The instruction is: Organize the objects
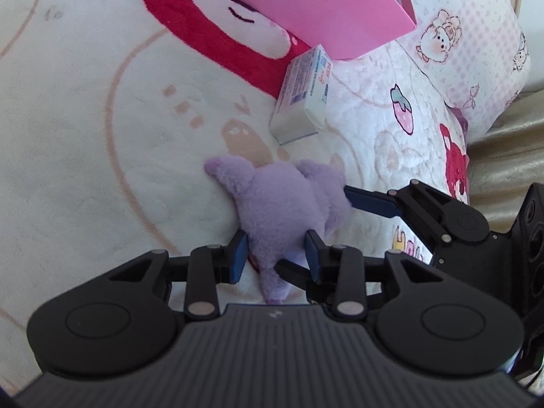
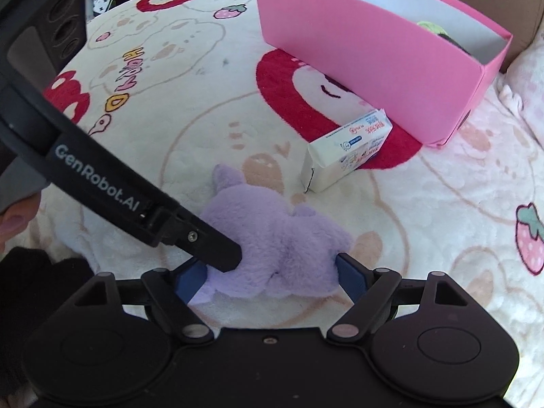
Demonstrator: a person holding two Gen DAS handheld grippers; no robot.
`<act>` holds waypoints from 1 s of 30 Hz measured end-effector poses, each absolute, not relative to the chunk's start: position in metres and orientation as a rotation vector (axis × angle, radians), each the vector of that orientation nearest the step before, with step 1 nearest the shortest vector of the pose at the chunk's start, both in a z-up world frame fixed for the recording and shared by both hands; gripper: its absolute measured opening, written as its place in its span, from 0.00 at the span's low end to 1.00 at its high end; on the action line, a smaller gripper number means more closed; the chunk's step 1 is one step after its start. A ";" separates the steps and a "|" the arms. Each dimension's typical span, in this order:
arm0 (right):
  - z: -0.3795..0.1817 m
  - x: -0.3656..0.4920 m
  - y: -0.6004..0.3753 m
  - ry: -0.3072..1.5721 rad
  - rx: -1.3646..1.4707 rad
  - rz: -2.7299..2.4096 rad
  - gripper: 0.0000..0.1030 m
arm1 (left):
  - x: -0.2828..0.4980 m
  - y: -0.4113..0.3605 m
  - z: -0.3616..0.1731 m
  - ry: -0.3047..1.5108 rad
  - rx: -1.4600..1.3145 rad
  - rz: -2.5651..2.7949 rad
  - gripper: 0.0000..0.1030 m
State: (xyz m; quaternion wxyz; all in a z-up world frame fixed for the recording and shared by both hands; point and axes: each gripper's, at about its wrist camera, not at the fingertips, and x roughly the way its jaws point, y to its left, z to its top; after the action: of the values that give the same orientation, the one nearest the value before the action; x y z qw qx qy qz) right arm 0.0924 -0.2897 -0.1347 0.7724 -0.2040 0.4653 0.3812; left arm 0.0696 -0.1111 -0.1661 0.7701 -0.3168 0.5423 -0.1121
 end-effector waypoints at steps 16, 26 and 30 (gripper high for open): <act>-0.151 0.071 -0.278 0.958 -0.231 0.569 0.86 | 0.061 -0.111 -0.162 1.058 -0.612 -0.287 0.34; -0.143 0.061 -0.264 0.948 -0.255 0.518 0.85 | 0.052 -0.107 -0.148 1.048 -0.562 -0.287 0.34; -0.142 0.053 -0.253 0.934 -0.291 0.516 0.85 | 0.050 -0.098 -0.146 1.072 -0.575 -0.263 0.34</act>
State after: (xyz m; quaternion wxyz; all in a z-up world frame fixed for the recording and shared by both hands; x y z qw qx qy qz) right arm 0.0527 -0.2532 -0.1415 0.8509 -0.1383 0.4437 0.2449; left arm 0.0498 -0.0984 -0.1464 0.8124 -0.2694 0.5022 -0.1234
